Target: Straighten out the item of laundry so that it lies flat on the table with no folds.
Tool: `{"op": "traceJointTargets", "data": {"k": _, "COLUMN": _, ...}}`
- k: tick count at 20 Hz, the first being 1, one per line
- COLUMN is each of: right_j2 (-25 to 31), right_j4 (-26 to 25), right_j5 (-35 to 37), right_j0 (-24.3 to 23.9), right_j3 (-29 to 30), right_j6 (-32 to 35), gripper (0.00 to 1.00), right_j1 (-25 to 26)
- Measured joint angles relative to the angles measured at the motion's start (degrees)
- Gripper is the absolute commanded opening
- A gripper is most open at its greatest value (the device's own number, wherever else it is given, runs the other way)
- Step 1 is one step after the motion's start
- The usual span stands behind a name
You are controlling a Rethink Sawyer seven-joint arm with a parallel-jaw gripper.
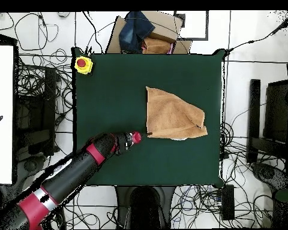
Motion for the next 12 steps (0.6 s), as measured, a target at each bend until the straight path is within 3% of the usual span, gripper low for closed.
{"op": "traceJointTargets", "data": {"k": 6, "right_j2": -2.4, "right_j4": 1.0, "right_j5": 0.3, "right_j0": 0.0, "right_j3": -2.9, "right_j6": 6.1, "gripper": 1.0, "right_j1": 6.1}}
{"op": "traceJointTargets", "data": {"k": 12, "right_j2": -4.8, "right_j4": 1.1, "right_j5": 0.5, "right_j0": -0.3, "right_j3": -3.6, "right_j6": 9.9, "gripper": 1.0, "right_j1": 8.0}}
